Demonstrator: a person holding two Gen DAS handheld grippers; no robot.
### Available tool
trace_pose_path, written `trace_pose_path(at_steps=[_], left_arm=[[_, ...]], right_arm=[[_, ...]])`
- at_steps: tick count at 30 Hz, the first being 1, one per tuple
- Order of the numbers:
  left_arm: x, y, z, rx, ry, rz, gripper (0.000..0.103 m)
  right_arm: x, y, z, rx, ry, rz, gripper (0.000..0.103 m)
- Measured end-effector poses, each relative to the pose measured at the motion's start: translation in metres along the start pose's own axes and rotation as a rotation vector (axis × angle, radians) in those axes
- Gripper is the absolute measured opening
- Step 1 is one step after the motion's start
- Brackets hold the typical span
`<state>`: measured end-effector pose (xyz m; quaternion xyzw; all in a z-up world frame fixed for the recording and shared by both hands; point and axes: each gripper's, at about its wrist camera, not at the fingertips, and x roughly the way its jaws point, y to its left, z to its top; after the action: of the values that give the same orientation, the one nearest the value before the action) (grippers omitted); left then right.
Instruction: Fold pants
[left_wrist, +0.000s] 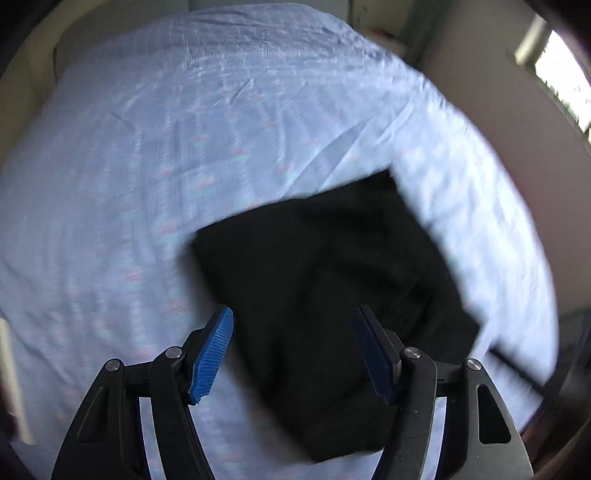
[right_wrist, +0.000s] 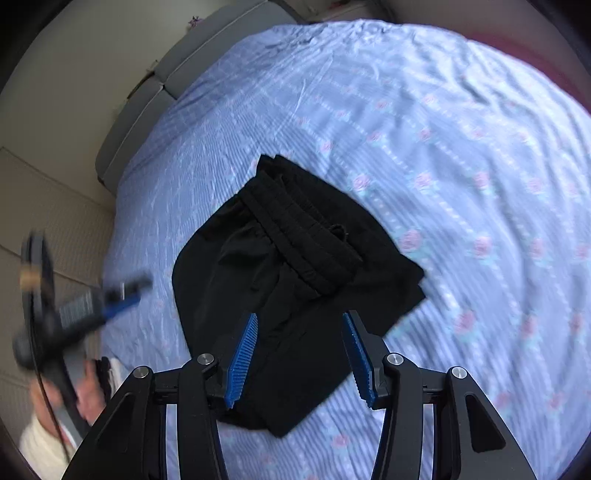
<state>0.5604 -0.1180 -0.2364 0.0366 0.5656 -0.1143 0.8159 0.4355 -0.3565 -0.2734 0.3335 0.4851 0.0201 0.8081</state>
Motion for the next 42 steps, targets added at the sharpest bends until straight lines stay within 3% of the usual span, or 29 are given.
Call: trace_pose_path(at_steps=[3,7,12,14,16,19,24,29,31,33,38,42], left_arm=[[0.012,0.010,-0.021,-0.014,0.048,-0.004,0.066],[0.025,0.018,-0.028,-0.067,0.075,-0.013,0.066],[0.026,0.014,-0.029,-0.087,0.079,-0.036,0.067],[0.023,0.012,-0.028,-0.084,0.081,-0.055,0.067],[0.022,0.012,-0.030,-0.070,0.079,-0.058,0.067],[0.020,0.015,-0.031,-0.053,0.077,-0.053,0.067],[0.013,0.024,-0.035,-0.059,0.064,-0.059,0.067],[0.009,0.030,-0.040,-0.078,0.060,-0.043,0.067],[0.006,0.033,-0.043,-0.076,0.053,-0.022,0.070],[0.001,0.038,-0.046,-0.071,0.044,-0.010,0.071],[-0.015,0.056,-0.057,-0.043,0.026,0.025,0.072],[-0.029,0.072,-0.069,-0.014,-0.001,0.049,0.075]], right_arm=[[0.027,-0.004,0.008,0.036,0.032,0.005,0.050],[0.054,-0.014,0.017,0.113,0.040,0.020,0.067],[0.086,-0.017,0.020,0.173,0.083,-0.018,0.067],[0.090,-0.011,0.022,0.147,0.074,-0.076,0.058],[0.089,-0.008,0.022,0.135,0.062,-0.088,0.045],[0.068,0.002,0.022,0.087,0.011,-0.092,0.034],[0.043,0.015,0.036,-0.007,-0.081,-0.162,0.033],[0.066,0.003,0.052,-0.006,0.028,-0.246,0.046],[0.054,0.002,0.048,0.023,-0.022,-0.283,0.061],[0.032,0.005,0.034,0.062,-0.096,-0.307,0.065],[-0.005,0.014,-0.008,0.094,-0.131,-0.290,0.067],[-0.023,0.028,-0.055,0.111,-0.120,-0.215,0.068]])
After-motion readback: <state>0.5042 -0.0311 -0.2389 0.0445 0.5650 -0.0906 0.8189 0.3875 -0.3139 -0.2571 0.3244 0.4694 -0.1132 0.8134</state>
